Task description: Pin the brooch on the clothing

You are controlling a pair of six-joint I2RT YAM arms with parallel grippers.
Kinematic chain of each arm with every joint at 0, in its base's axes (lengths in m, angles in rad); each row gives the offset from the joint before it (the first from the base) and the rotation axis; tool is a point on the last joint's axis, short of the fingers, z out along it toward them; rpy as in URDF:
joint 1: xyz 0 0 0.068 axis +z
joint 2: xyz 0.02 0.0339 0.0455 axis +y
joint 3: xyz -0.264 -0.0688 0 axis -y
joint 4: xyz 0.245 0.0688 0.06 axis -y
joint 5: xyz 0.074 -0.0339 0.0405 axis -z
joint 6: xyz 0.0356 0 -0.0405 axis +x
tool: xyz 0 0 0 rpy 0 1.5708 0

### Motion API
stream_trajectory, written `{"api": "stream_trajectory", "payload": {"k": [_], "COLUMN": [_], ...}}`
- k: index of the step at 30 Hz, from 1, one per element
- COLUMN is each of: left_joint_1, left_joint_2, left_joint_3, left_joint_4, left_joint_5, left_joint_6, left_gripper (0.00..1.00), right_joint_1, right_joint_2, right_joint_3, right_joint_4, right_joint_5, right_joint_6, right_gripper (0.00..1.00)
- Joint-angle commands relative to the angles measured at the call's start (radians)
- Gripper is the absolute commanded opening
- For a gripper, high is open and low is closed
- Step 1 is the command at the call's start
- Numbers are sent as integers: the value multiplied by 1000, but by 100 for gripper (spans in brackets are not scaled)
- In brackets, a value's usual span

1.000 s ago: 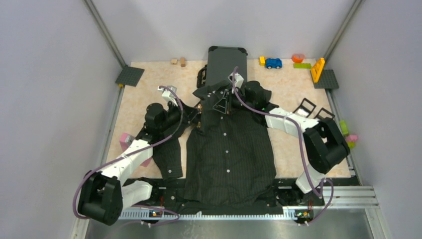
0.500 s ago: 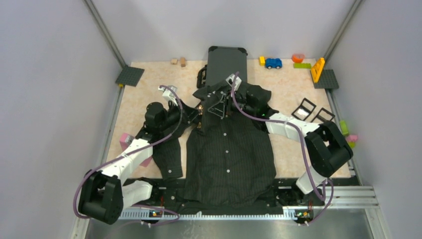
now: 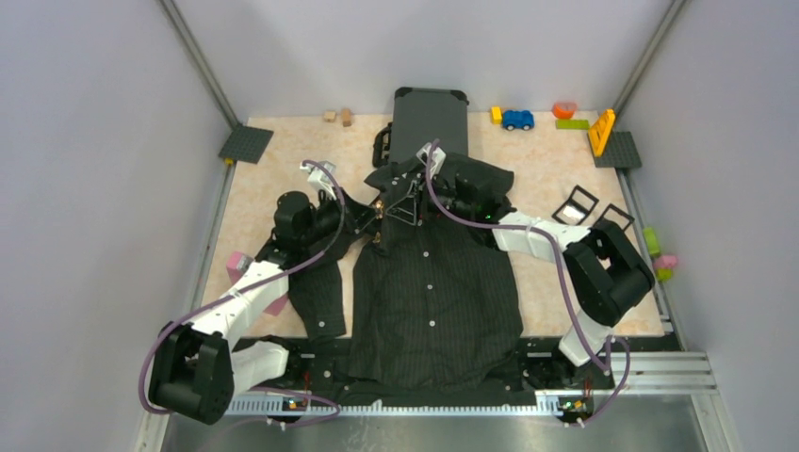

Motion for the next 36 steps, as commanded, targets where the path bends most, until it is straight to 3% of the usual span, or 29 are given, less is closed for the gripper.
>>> {"api": "stream_trajectory", "payload": {"k": [1,10,18,25,36], "left_joint_1": [4,4,6,21,31], "left_joint_2": [-1,8,10,11,9], "left_joint_3": [45,54,72,77,78], "left_joint_4": [29,21,-9,-38,-36], "left_joint_5": [25,31,11,-13,-3], "left_joint_6": [-7,-7,-11,-28,-42], "left_gripper": [0,0,0,0,0], "right_joint_1": [15,26,39,37,36], "right_joint_2": [11,21,20,-42,-32], "right_joint_3": [51,75,70,-5,-6], "right_joint_4": [46,32,25,73,98], "right_joint_5": [-8,-10,2,108,57], "right_joint_6": [-24,-27,-35,-26,-7], "right_gripper": [31,19,21,21,21]}}
